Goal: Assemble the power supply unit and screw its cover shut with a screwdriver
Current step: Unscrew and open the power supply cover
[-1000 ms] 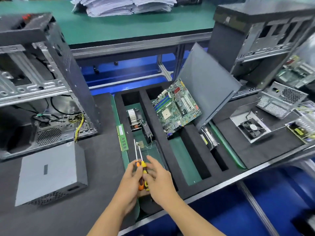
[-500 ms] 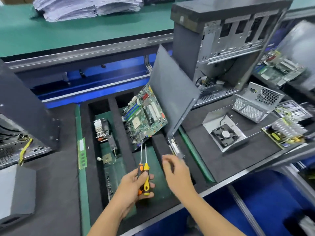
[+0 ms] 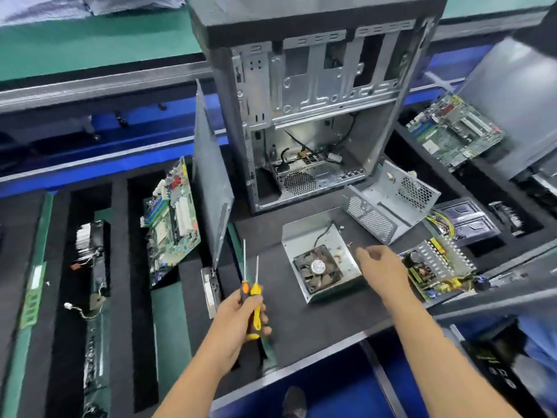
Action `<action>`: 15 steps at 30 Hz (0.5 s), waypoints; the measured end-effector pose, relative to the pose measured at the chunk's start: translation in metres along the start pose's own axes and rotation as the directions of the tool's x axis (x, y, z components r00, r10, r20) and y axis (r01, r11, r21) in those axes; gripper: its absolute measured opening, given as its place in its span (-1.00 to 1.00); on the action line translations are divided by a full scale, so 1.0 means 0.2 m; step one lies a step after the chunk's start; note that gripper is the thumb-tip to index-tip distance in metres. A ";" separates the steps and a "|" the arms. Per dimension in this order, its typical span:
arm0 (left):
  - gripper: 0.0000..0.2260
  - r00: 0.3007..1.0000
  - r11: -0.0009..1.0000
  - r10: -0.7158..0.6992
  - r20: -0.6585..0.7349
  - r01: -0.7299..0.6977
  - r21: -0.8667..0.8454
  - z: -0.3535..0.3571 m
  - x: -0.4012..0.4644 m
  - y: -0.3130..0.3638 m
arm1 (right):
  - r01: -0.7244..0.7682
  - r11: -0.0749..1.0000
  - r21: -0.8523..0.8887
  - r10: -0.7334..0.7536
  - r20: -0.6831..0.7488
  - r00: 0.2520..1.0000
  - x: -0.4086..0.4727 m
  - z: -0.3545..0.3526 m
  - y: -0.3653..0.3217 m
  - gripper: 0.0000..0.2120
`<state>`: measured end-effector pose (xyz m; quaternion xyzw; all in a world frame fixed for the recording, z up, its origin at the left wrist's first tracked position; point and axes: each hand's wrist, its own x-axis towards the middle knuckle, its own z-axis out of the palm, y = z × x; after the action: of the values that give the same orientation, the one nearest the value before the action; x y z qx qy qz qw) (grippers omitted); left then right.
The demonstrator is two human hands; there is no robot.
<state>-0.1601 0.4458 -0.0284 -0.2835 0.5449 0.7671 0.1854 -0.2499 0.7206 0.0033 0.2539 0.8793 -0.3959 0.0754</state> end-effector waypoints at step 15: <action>-0.85 0.972 0.999 0.042 -0.229 -0.033 0.043 0.32 0.26 -0.07 | -0.049 0.999 0.018 0.034 0.492 0.870 0.09 0.05 0.13 -0.67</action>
<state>-0.2074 0.5088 -0.0558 -0.3564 0.5828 0.7216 0.1121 -0.2522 0.7348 -0.0262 0.1651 0.8196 -0.4588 0.3009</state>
